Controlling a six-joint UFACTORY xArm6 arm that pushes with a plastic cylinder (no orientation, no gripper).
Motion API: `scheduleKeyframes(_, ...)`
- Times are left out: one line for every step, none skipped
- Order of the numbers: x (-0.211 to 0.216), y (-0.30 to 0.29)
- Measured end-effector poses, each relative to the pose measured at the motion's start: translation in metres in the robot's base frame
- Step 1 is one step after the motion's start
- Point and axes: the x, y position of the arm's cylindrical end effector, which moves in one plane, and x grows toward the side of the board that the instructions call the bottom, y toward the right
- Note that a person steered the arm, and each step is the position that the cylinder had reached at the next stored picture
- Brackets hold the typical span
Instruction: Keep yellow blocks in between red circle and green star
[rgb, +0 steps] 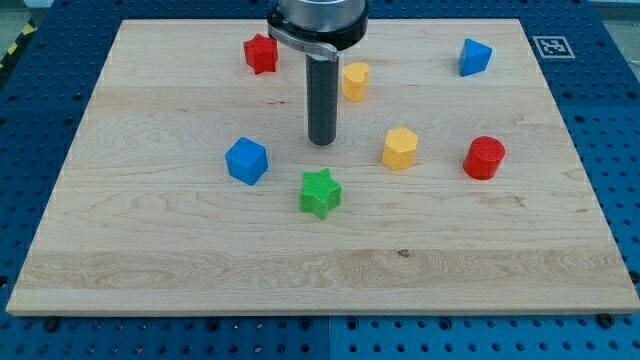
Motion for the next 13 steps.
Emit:
scheduleKeyframes(0.0,0.0)
scheduleKeyframes(0.0,0.002)
scheduleKeyframes(-0.013,-0.01)
scheduleKeyframes(-0.029,-0.03)
scheduleKeyframes(-0.029,-0.03)
scheduleKeyframes(-0.037,-0.024)
scheduleKeyframes(-0.083,0.01)
scheduleKeyframes(-0.106,0.04)
scheduleKeyframes(-0.108,0.044)
scheduleKeyframes(-0.143,0.047)
scheduleKeyframes(-0.162,0.071)
scheduleKeyframes(-0.144,0.1)
scheduleKeyframes(-0.118,0.099)
